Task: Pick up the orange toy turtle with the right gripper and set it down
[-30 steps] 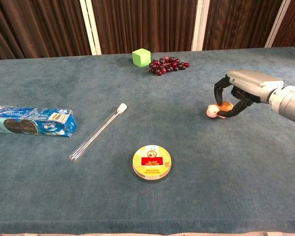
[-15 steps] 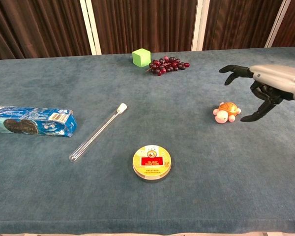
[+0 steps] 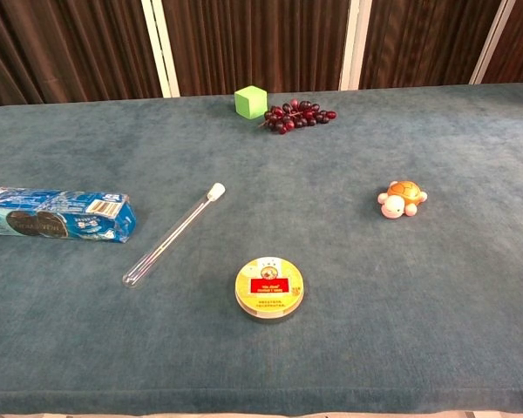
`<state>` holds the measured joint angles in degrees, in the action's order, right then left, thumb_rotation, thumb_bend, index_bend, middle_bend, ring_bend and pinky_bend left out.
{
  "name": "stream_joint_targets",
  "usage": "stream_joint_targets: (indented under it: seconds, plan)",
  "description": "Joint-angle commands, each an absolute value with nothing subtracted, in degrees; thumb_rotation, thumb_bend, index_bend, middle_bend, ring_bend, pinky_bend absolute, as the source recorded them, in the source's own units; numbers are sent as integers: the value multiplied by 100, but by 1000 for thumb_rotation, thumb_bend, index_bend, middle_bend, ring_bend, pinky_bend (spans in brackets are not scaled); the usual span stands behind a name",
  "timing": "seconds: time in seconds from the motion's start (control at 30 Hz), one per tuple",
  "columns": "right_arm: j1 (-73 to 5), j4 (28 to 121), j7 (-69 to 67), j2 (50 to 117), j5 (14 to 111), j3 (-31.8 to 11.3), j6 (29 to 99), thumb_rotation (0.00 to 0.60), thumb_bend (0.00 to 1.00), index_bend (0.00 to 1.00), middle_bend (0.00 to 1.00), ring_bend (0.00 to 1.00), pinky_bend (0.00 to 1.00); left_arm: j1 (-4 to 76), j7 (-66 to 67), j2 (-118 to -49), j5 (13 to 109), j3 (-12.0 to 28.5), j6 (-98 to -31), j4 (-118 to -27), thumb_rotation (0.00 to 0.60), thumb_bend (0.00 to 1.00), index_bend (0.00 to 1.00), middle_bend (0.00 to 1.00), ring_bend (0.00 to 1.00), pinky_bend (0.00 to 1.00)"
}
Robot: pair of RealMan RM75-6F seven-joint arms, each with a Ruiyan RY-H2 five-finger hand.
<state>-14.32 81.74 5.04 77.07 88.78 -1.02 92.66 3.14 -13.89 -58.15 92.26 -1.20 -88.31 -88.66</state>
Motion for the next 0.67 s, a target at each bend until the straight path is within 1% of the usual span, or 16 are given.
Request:
stream_joint_targets:
  seconds: [0.03, 0.27, 0.67]
  plan:
    - [-1027, 8290, 483, 7581, 8546, -115, 9493, 600, 94, 0, 0, 0, 75, 327, -1356, -5819, 9197, -105, -8807, -8885, 600, 509, 167, 81, 148, 350]
    - [-792, 7857, -223, 7702, 8500, -261, 9638, 600, 97, 0, 0, 0, 71, 376, -1205, -5861, 9091, -47, -8715, -8940, 600, 508, 167, 80, 148, 350]
    - [-795, 7733, -800, 7622, 8434, -312, 9045, 600, 105, 0, 0, 0, 71, 467, -976, -5865, 9025, -43, -8514, -9055, 600, 508, 167, 81, 148, 350]
